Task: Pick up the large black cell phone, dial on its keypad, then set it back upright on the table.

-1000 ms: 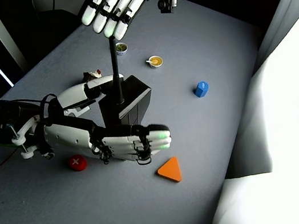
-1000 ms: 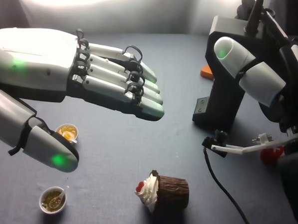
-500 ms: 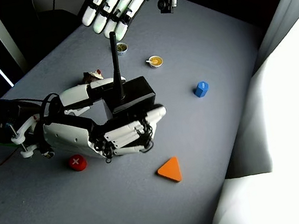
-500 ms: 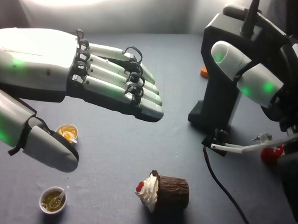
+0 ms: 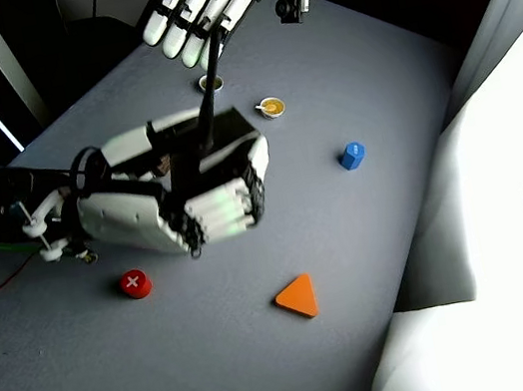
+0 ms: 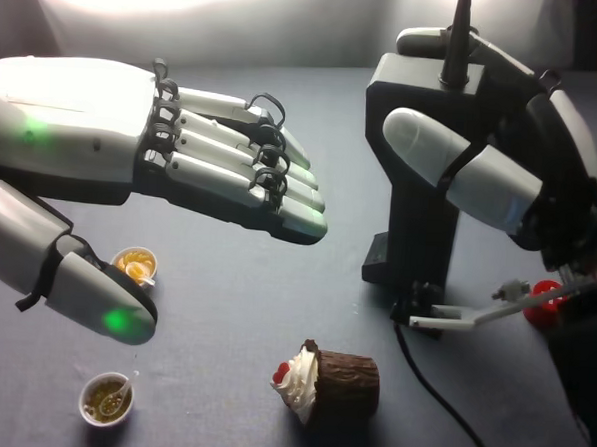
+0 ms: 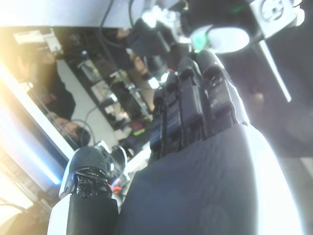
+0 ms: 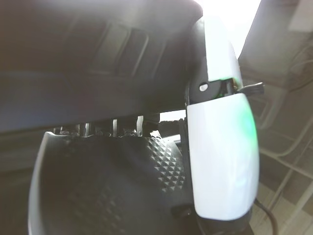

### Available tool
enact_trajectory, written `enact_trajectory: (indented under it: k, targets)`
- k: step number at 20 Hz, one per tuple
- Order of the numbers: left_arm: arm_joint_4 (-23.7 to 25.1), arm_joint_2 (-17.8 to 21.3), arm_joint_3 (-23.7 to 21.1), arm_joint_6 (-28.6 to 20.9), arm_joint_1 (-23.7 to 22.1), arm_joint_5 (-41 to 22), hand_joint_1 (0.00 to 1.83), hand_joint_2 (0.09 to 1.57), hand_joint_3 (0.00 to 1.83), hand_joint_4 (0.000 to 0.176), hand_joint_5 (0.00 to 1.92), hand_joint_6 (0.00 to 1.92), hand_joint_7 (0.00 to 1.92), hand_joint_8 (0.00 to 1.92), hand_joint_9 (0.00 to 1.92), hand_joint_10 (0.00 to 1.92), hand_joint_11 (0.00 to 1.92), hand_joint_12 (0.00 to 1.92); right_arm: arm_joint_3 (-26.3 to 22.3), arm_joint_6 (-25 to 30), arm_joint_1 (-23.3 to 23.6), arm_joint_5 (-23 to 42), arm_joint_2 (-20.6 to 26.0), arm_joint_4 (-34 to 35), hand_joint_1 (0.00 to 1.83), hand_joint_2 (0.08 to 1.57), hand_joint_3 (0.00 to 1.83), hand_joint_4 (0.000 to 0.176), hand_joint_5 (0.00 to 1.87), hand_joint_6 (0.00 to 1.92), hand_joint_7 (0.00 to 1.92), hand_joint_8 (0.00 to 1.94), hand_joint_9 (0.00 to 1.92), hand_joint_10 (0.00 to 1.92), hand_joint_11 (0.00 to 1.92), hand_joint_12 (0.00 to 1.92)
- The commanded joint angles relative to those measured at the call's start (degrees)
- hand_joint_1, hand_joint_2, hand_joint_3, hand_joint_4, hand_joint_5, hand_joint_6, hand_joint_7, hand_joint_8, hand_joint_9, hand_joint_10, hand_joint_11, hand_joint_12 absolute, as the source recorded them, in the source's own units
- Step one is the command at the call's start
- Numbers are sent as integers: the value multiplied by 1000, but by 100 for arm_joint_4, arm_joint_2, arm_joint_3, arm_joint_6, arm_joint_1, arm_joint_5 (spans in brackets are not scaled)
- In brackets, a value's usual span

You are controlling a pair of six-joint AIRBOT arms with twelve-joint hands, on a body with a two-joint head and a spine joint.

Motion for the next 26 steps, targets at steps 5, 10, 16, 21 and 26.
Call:
enact_trajectory:
  k: [5,10,16,21,26]
  targets:
    - [-630,30,-9,29,-111,-319,61,1205,1,0,203,0,227,0,230,0,0,555,-106,212,112,905,169,-830,1369,1150,1,0,870,999,928,1087,831,1418,717,1499]
    - [-694,45,-29,125,-110,-359,102,1199,0,0,220,3,233,1,242,5,0,545,-229,273,227,955,371,-927,1365,1165,0,0,859,1026,878,1158,817,1444,746,1494]
    - [-936,127,6,272,-37,-426,107,1198,0,0,222,5,241,4,255,6,0,582,-250,293,356,1121,558,-1282,1369,1154,0,0,879,1003,894,1124,842,1409,770,1445]
    - [-1087,107,305,258,-14,-380,459,1216,0,0,223,0,329,3,336,5,0,735,-399,293,535,1261,705,-1414,1364,1169,0,0,850,1025,865,1179,814,1458,732,1540]
    - [-1403,49,646,312,82,-294,801,1237,2,72,210,1,561,5,804,231,308,1296,-632,255,595,1360,741,-1248,1363,1172,0,0,835,1031,879,1181,797,1474,668,1591]
